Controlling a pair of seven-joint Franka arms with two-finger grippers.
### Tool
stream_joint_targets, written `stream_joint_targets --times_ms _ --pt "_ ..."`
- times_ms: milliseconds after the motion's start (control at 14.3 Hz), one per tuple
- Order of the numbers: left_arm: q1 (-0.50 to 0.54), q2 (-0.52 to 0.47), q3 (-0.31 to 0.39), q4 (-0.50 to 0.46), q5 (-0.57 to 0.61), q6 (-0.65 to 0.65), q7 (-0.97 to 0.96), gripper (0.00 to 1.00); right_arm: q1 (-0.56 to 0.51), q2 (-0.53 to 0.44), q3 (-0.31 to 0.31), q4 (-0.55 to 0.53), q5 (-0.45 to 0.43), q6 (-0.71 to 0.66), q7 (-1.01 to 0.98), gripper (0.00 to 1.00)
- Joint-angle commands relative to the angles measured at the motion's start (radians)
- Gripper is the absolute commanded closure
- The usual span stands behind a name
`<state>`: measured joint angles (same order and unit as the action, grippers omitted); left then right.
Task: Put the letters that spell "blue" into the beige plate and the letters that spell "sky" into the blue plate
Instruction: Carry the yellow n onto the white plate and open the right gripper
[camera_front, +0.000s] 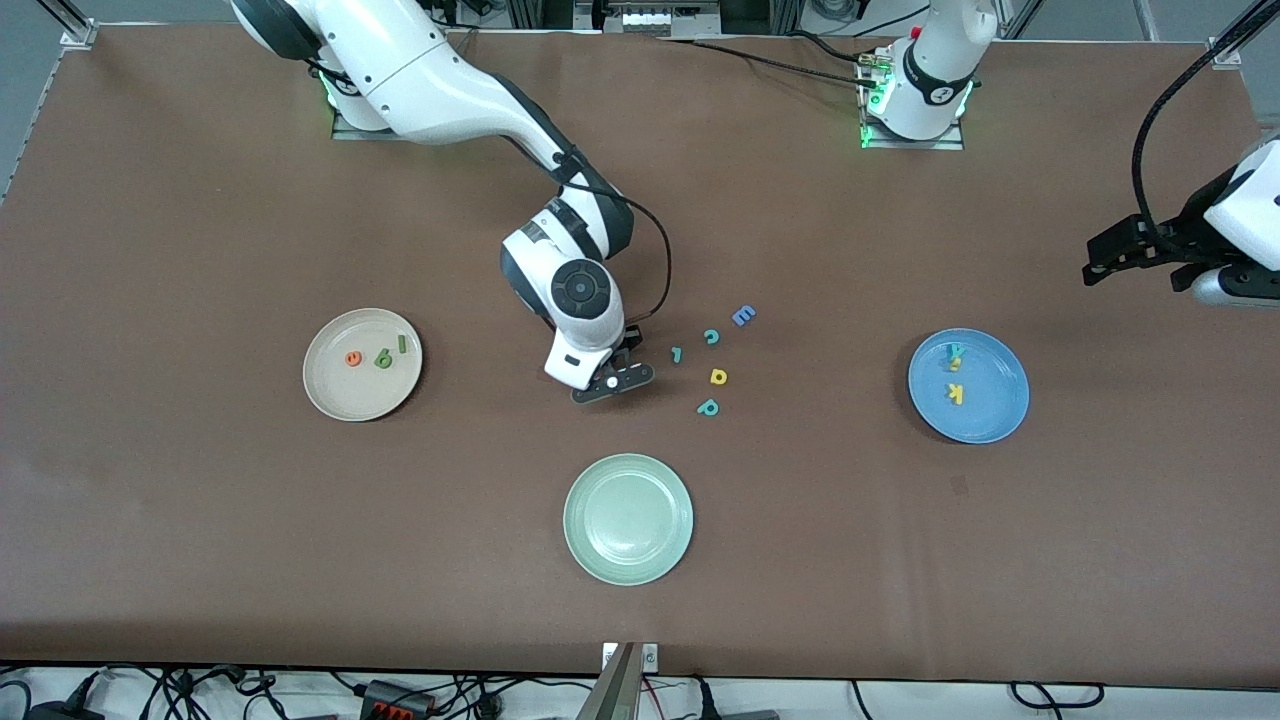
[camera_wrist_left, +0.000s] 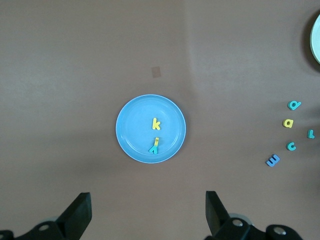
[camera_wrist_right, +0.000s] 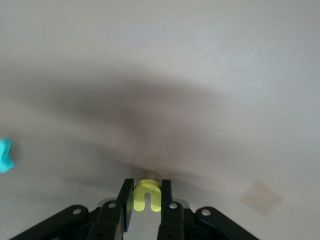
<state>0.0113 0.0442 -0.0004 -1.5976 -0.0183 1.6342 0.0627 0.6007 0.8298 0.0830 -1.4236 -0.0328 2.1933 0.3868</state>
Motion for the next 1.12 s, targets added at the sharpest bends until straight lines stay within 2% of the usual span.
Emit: stream_joint_targets --times_ms 0,209,628,767,907,977,1047 --pt "0.007 0.008 -0.006 0.024 -0.017 -0.007 0.005 0.0 -0.105 -0.098 -0.012 -0.018 -0.007 -0.181 -0.005 1.0" --pt "0.006 0.009 -0.006 0.024 -0.018 -0.007 0.005 0.0 -0.168 -0.158 -0.074 -0.087 -0.01 -0.288 -0.017 1.0" --pt "0.006 0.014 -0.006 0.042 -0.015 -0.008 0.005 0.0 -0.38 -0.294 -0.077 -0.338 -0.01 -0.284 -0.281 0.99" --pt "0.006 0.014 -0.006 0.044 -0.015 -0.008 0.005 0.0 -0.409 -0.331 -0.077 -0.42 -0.009 -0.255 -0.295 0.99" --pt "0.006 0.016 -0.006 0.044 -0.015 -0.008 0.005 0.0 -0.415 -0.337 -0.077 -0.454 -0.01 -0.228 -0.296 0.98" --pt "0.006 0.016 -0.006 0.044 -0.015 -0.008 0.005 0.0 -0.418 -0.337 -0.077 -0.456 -0.01 -0.228 -0.296 0.95" --pt "0.006 0.016 -0.006 0.044 -0.015 -0.008 0.005 0.0 -0.418 -0.337 -0.077 -0.454 -0.009 -0.231 -0.296 0.84"
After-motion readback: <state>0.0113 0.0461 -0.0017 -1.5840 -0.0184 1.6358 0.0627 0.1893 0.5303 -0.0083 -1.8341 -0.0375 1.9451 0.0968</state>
